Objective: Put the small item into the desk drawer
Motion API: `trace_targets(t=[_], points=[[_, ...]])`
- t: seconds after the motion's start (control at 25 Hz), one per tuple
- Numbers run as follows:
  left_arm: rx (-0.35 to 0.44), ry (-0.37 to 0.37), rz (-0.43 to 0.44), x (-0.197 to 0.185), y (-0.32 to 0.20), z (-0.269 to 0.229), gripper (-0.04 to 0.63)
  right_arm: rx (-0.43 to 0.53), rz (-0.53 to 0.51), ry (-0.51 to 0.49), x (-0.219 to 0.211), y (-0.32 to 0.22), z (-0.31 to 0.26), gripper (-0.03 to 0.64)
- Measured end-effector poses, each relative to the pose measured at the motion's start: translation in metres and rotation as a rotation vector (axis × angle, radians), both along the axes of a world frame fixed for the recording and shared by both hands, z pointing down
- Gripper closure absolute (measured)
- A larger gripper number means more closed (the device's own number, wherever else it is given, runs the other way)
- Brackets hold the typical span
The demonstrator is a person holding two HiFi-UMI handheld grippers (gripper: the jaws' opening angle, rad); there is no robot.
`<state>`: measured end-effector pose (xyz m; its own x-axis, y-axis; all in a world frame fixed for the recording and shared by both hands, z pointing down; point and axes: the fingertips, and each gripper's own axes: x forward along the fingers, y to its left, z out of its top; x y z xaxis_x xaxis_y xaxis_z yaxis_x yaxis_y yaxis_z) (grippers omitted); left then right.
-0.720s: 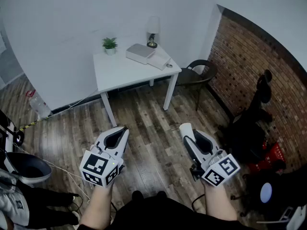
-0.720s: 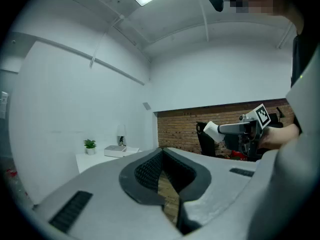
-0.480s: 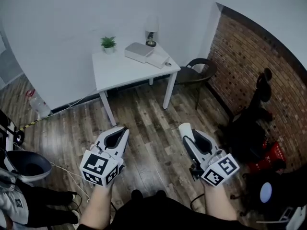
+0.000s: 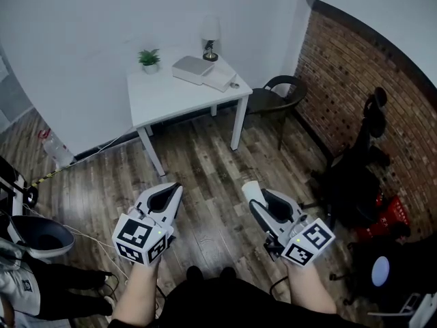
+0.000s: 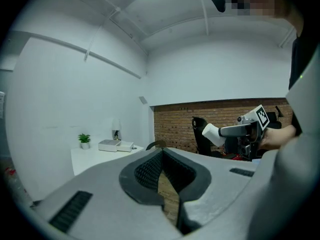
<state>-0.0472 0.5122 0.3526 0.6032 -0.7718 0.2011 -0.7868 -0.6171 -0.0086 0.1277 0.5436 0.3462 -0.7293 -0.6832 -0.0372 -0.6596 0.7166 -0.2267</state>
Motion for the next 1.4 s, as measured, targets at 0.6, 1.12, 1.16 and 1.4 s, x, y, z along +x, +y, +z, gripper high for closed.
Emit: trace_targets(t=[0.6,1.12,1.16,1.4], points=[[-0.018,0.005,0.018,0.059,0.003,0.008,0.586,-0.026,0.077,-0.002,0.082,0.002,0.015,0.468],[-0.071,0.066,0.063,0.004,-0.153,0.048,0.586,-0.104,0.124,0.018,0.026,-0.143,0.042,0.468],[-0.072,0.065,0.067,-0.004,-0.169,0.048,0.586,-0.108,0.12,0.019,0.015,-0.159,0.043,0.468],[-0.072,0.053,0.076,-0.056,-0.256,0.04,0.586,-0.127,0.08,0.03,-0.05,-0.249,0.041,0.468]])
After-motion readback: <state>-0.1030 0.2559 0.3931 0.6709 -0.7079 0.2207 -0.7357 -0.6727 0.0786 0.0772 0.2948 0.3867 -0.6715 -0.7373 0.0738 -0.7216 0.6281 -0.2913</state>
